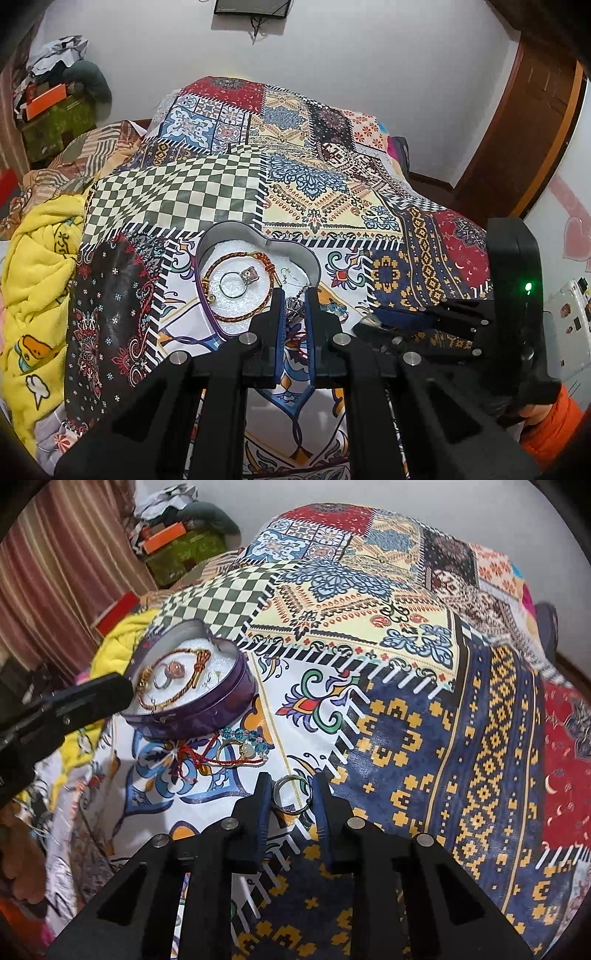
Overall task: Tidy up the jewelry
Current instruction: 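Grasp the silver hoop ring with the right tool while the left tool carries the earring over the tin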
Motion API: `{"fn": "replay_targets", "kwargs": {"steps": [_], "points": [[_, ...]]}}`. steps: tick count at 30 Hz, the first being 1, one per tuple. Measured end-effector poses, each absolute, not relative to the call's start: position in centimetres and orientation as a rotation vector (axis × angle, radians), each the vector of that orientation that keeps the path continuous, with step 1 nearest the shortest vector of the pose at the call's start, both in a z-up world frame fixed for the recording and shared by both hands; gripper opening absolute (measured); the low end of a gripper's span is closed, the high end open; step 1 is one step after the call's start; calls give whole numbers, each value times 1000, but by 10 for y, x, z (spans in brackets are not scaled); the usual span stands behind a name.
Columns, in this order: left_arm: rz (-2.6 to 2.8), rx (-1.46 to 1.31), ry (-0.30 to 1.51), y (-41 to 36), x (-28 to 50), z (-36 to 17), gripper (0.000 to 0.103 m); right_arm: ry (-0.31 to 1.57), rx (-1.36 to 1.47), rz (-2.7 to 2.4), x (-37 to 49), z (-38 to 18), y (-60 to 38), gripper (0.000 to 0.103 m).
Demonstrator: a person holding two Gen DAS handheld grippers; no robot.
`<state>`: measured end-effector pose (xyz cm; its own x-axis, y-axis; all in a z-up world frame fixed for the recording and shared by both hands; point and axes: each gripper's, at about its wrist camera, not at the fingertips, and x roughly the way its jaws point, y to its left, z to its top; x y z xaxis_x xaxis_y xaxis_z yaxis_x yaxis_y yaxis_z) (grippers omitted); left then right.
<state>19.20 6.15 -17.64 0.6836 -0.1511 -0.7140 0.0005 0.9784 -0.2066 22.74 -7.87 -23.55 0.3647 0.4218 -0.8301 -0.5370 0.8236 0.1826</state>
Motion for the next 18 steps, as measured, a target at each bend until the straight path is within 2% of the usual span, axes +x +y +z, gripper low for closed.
{"fn": "replay_targets", "kwargs": {"steps": [18], "points": [[-43,-190,709,78,180,-133,8,864,-110,666,222,-177,-59,20]]}}
